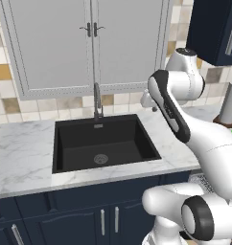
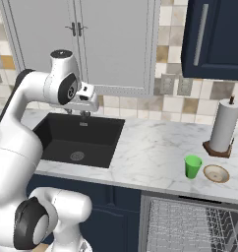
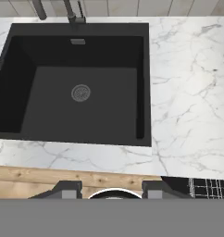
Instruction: Pick up the cup and bowl from the counter, place them in the dishwasher, and close the dishwasher door.
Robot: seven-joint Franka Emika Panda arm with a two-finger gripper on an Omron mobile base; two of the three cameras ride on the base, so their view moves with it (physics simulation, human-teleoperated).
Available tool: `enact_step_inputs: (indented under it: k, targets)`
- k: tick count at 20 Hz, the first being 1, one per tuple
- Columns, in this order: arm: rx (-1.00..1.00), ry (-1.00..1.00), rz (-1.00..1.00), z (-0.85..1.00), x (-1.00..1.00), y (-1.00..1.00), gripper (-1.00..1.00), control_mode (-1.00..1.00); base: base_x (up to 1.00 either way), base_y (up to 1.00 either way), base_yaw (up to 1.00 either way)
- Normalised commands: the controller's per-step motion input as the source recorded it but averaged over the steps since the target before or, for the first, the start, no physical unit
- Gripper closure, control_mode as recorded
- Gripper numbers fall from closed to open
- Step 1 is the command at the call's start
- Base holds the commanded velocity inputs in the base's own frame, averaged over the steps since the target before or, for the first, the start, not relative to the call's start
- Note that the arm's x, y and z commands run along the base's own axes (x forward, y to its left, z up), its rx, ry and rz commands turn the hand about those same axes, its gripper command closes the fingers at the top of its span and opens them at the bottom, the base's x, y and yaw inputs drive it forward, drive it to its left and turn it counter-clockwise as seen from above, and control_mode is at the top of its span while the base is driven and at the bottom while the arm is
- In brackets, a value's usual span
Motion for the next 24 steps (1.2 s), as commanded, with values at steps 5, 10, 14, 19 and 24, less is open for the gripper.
enact_step_inputs:
  k: [5, 10, 14, 19, 24]
  targets:
    - [-0.01, 0.0, 0.0, 0.0, 0.0, -0.12, -1.0, -1.0, 0.0, 0.0, 0.0]
    - [-0.09, 0.0, 0.0, -0.06, 0.0, -0.25, -1.0, -1.0, 0.0, 0.0, 0.0]
    - [-0.12, 0.0, 0.0, -0.21, 0.0, -0.24, -1.0, -1.0, 0.0, 0.0, 0.0]
    - [-0.08, 0.0, 0.0, -0.31, 0.0, -0.25, -1.0, -1.0, 0.0, 0.0, 0.0]
    - [-0.02, 0.0, 0.0, -0.29, 0.0, -0.28, -1.0, -1.0, 0.0, 0.0, 0.0]
